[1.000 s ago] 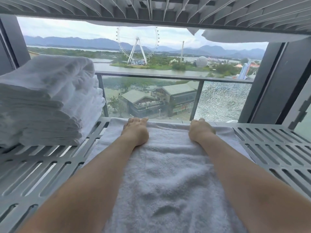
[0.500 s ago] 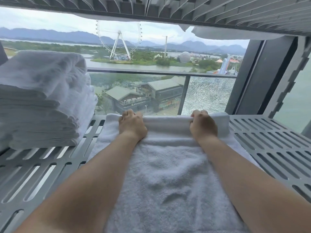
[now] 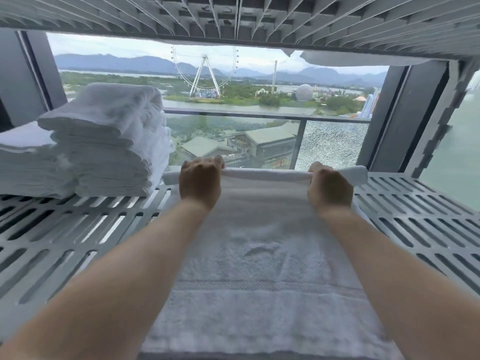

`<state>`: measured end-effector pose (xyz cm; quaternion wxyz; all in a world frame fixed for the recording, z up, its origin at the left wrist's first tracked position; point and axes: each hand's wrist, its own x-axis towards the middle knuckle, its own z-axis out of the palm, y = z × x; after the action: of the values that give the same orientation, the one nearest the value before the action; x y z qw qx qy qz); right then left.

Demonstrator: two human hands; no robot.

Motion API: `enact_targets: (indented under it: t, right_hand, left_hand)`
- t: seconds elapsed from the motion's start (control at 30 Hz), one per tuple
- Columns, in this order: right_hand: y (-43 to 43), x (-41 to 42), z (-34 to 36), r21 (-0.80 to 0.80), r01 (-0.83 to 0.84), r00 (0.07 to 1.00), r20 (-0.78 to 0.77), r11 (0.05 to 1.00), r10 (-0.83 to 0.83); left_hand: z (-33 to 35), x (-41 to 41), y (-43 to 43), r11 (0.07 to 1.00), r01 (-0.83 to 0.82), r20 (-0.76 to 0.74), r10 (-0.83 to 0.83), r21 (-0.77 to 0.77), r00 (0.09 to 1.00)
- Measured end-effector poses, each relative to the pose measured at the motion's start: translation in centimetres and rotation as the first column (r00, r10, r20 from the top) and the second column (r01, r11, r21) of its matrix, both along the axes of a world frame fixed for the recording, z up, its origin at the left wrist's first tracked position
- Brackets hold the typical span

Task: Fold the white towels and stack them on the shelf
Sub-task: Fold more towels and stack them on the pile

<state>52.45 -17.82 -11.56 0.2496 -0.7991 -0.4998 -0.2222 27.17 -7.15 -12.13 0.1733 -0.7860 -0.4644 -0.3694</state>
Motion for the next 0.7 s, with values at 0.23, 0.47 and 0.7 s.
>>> enact_targets:
  t: [0.23, 0.47, 0.7]
  right_hand:
    - [-7.0, -1.5, -1.3, -0.138, -0.013, 0.999, -0.044, 0.990, 0.007]
    - [-10.3, -2.5, -3.8, -0.168, -0.014, 1.000, -0.011, 0.986, 0.013]
    - [-10.6, -2.9, -3.8, 0.017, -0.052, 0.999, -0.004, 0.999, 0.052]
  left_hand:
    - [-0.9, -1.5, -7.6, 0.962, -0.155, -0.112, 0.133, -0.224, 0.985]
    - [-3.5, -1.7, -11.1, 0.910, -0.133, -0.053, 0.123, -0.392, 0.991]
    - [-3.7, -1.8, -11.0, 0.953, -0.113, 0.149, 0.160, -0.281, 0.976]
